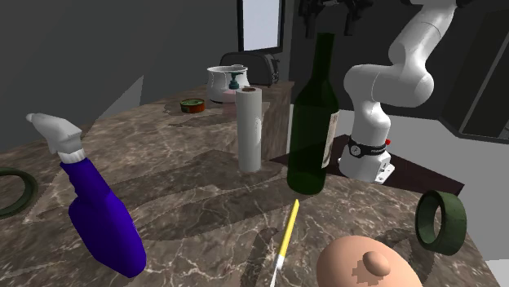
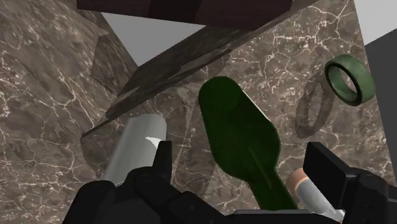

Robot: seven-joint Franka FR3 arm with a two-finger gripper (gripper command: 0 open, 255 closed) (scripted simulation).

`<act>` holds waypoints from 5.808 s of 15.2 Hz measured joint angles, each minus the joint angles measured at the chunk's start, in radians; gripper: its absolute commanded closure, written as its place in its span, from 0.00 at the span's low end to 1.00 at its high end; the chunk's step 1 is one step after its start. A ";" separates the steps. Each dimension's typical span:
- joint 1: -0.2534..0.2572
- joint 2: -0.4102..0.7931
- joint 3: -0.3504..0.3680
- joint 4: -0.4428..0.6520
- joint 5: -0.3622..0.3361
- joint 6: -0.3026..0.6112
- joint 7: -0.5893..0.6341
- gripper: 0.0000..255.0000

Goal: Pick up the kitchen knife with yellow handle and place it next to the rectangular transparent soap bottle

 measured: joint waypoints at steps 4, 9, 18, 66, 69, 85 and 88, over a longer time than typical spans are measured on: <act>0.014 0.057 0.013 -0.010 0.004 0.060 -0.014 0.00; 0.044 0.213 0.042 0.019 0.007 0.183 -0.047 0.00; 0.094 0.514 0.100 0.117 -0.007 0.663 -0.089 0.00; 0.208 1.178 0.181 0.524 -0.157 0.553 -0.123 1.00; 0.208 1.164 0.183 0.545 -0.153 0.519 -0.125 1.00; 0.207 1.101 0.190 0.675 -0.136 0.327 -0.136 1.00; 0.206 1.093 0.190 0.704 -0.134 0.290 -0.139 1.00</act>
